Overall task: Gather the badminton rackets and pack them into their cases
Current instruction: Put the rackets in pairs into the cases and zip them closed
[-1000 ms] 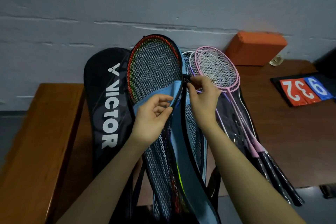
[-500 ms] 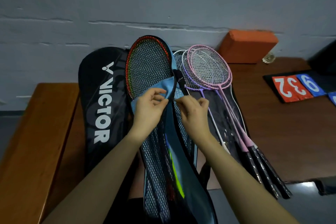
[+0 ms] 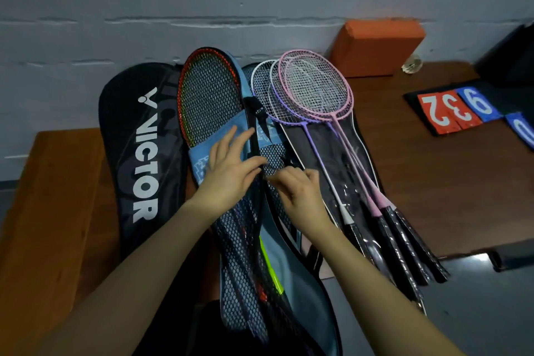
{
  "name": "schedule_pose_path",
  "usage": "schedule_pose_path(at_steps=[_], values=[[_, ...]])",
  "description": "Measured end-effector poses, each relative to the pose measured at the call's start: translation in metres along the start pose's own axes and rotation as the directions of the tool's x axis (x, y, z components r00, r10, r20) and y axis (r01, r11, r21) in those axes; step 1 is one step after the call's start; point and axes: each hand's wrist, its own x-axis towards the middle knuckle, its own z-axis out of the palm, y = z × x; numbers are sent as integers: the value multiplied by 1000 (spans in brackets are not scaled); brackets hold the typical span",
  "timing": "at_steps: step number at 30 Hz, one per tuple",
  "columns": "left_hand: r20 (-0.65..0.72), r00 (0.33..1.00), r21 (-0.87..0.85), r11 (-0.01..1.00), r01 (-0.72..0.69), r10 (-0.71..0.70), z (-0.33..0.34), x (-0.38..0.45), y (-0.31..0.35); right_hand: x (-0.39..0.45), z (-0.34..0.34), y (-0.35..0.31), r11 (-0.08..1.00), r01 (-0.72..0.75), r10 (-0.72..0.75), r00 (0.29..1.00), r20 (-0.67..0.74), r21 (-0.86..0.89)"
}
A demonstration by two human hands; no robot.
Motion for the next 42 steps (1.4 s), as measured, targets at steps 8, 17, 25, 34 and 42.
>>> schedule_pose_path(at_steps=[8, 17, 25, 34, 42], values=[[-86, 990, -55, 993, 109, -113, 11, 5, -19, -14, -1, 4, 989, -60, 53, 997, 60, 133], [-48, 985, -199, 968, 154, -167, 29, 44, -32, -37, -14, 4, 968, -226, 220, 973, 66, 108], [61, 997, 72, 997, 36, -40, 36, 36, -28, -61, -13, 4, 944, -298, 291, 954, 70, 143], [315, 948, -80, 997, -10, 35, 50, -37, 36, -71, 0, 15, 947, -259, 246, 965, 87, 193], [201, 971, -62, 987, 149, -134, 65, -37, 44, -117, -15, 25, 956, -269, 248, 954, 167, 121]])
